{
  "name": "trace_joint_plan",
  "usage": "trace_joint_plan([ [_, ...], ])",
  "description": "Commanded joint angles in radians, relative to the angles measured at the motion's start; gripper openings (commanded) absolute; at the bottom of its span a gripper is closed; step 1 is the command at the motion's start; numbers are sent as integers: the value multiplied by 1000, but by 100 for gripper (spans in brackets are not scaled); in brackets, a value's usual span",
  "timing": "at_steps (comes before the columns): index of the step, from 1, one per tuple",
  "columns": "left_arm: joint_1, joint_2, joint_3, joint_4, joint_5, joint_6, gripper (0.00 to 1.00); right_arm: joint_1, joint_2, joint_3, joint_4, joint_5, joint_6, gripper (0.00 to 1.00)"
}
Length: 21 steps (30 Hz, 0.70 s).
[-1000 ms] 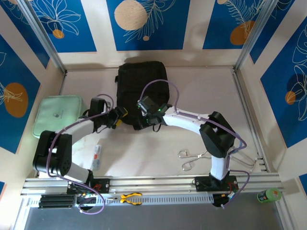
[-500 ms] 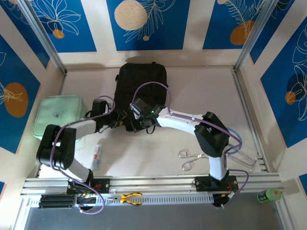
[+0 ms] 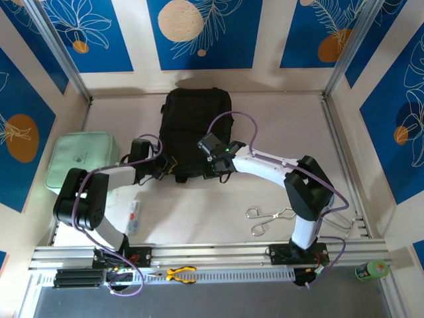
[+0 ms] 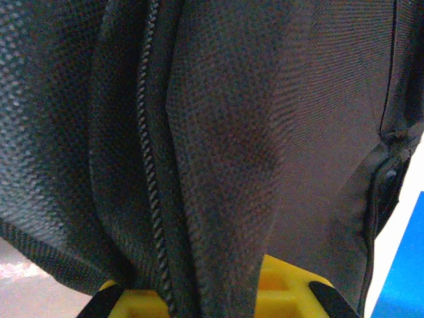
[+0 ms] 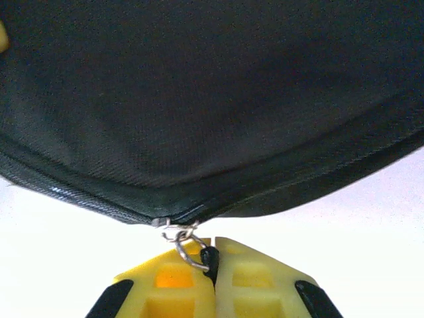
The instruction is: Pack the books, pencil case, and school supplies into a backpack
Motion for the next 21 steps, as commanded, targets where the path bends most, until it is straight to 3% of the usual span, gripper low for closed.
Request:
trace_joint_plan([
  [1, 11, 19, -5, -7, -39, 48, 4, -53, -40, -4, -112, 54, 7, 6],
  [9, 13, 5, 41, -148, -38, 161, 1, -181, 14, 54, -151, -93, -271, 9],
  [21, 14, -6, 100, -332, -36, 354, 0, -294, 105, 193, -190, -17, -343, 7],
])
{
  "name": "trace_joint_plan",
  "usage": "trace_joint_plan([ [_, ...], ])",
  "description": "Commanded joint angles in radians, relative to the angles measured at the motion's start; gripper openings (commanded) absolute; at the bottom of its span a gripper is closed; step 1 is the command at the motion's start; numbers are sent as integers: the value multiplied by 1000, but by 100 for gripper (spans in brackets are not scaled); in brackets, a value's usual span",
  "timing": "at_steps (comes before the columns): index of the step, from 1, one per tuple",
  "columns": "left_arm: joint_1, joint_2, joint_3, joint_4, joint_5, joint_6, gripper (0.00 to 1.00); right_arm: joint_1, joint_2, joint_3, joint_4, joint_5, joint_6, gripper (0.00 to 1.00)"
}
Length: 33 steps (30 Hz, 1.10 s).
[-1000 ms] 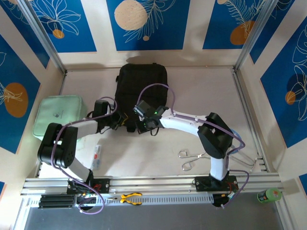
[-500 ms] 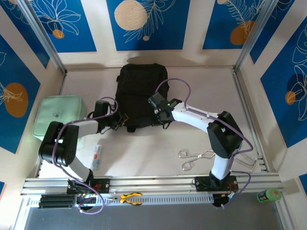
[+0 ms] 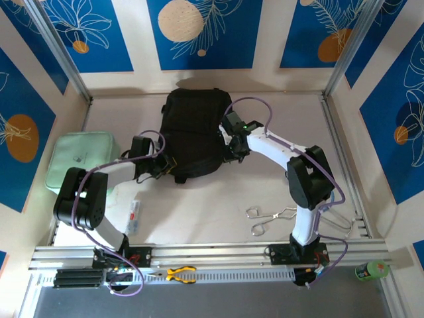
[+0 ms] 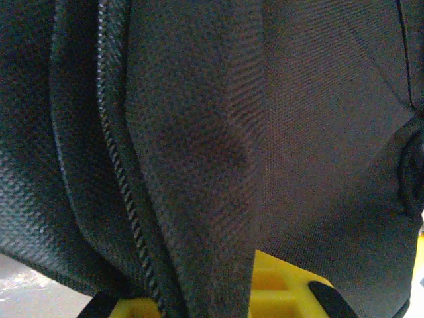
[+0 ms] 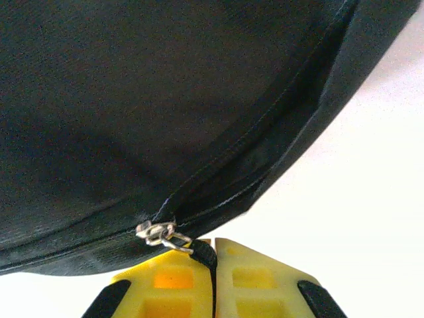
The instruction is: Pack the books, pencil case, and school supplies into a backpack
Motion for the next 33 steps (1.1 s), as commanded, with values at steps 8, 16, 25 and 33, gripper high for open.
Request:
trace_joint_plan([
  [8, 13, -5, 57, -231, -9, 207, 0, -75, 173, 261, -232, 196, 142, 9],
  [16, 11, 4, 55, -225, 34, 235, 0, -98, 265, 430, -365, 251, 280, 12],
  [25, 1, -14, 42, -245, 43, 240, 0, -68, 194, 339, -282, 135, 265, 0],
  [33, -91, -80, -6, -303, 19, 235, 0, -59, -76, 14, -55, 17, 397, 17],
])
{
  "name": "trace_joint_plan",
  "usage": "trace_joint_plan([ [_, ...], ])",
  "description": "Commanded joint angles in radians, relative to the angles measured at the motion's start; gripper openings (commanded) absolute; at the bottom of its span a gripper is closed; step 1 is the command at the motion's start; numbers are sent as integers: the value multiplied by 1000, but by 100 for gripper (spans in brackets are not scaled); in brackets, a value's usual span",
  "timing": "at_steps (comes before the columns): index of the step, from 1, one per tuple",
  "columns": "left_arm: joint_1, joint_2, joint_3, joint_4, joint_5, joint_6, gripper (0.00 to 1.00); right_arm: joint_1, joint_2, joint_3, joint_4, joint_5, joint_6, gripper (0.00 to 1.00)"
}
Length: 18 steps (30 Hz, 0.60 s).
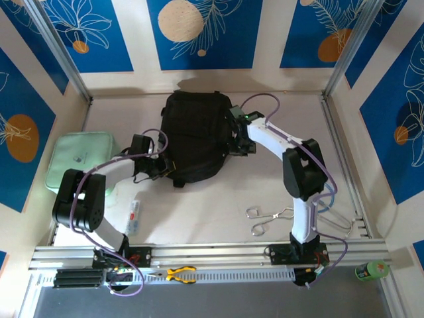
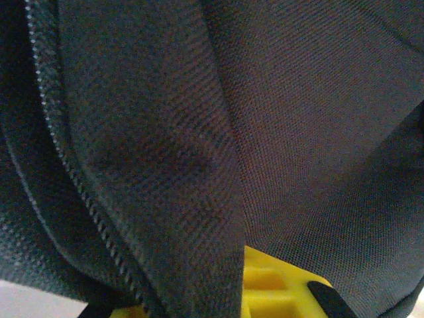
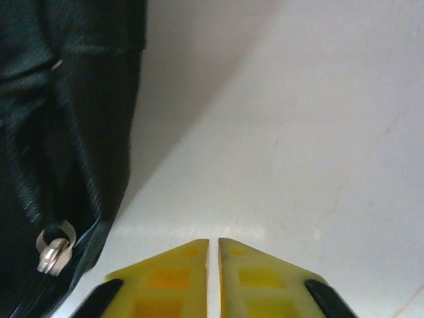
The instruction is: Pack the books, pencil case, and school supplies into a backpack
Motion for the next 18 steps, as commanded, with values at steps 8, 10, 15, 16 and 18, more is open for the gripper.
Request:
trace_joint_plan([
  [8, -171, -214, -75, -274, -165, 50, 21, 6, -297, -268, 268, -130, 152, 37],
  [10, -171, -268, -50, -334, -197, 67, 36, 9, -306, -266, 252, -138, 144, 39],
  [15, -172, -385, 42, -428, -208, 108, 56, 38, -305, -246, 225, -126, 114, 40],
  [16, -174, -399, 51, -421, -196, 109, 58, 47, -299, -237, 210, -115, 118, 40],
  [18, -188, -403, 63, -387, -176, 97, 58, 69, -291, -224, 179, -86, 133, 40],
])
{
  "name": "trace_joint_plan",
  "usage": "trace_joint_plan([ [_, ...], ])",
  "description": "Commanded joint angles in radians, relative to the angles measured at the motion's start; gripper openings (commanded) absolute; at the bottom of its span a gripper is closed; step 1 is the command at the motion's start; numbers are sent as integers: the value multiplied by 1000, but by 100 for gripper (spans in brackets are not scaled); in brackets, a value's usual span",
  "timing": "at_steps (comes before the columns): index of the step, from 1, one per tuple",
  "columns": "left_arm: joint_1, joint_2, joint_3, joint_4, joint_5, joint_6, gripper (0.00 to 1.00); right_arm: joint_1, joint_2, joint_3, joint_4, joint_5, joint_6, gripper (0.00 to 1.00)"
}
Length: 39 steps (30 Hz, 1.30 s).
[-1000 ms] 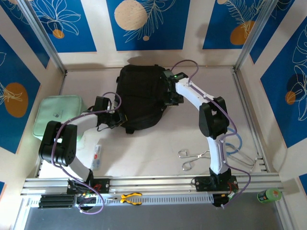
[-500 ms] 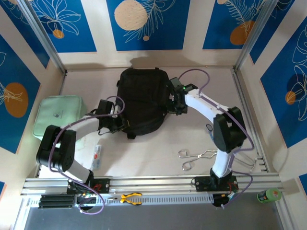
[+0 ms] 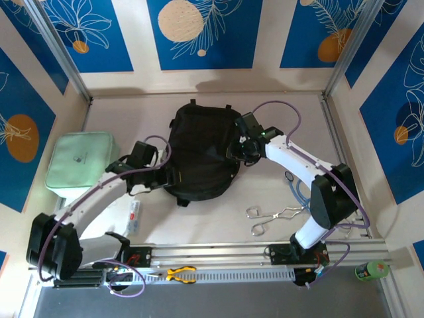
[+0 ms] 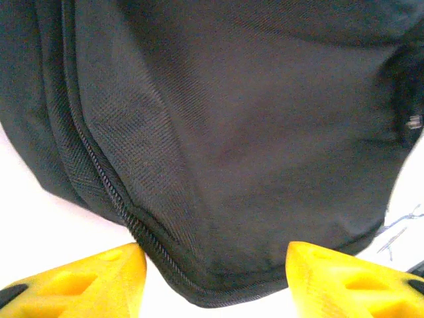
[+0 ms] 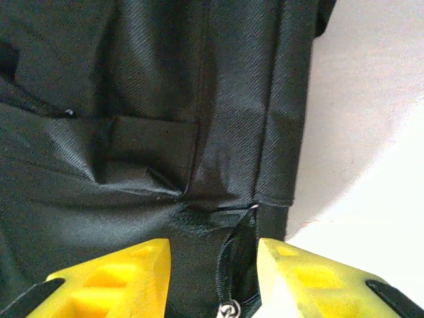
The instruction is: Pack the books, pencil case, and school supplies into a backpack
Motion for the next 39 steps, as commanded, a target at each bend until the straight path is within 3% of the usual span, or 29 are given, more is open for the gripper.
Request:
trace_joint_plan([
  [1, -30, -8, 46, 8, 18, 7, 58, 39, 1, 38, -58, 33, 18, 39],
  [7, -129, 114, 96, 120, 23, -46, 57, 103, 29, 40, -148, 126, 118, 33],
  [13, -198, 204, 99, 192, 46, -70, 54, 141, 85, 51, -159, 120, 136, 30],
  [26, -278, 323, 155, 206, 79, -74, 38, 139, 180, 116, -212, 225, 152, 28],
  [29, -287, 353, 160, 200, 99, -78, 34, 130, 196, 115, -208, 220, 155, 24],
  [35, -302, 359, 98, 186, 96, -70, 23, 121, 200, 102, -154, 224, 134, 3],
  [39, -321, 360, 33, 155, 65, -43, 15, 110, 193, 107, -127, 299, 113, 0],
])
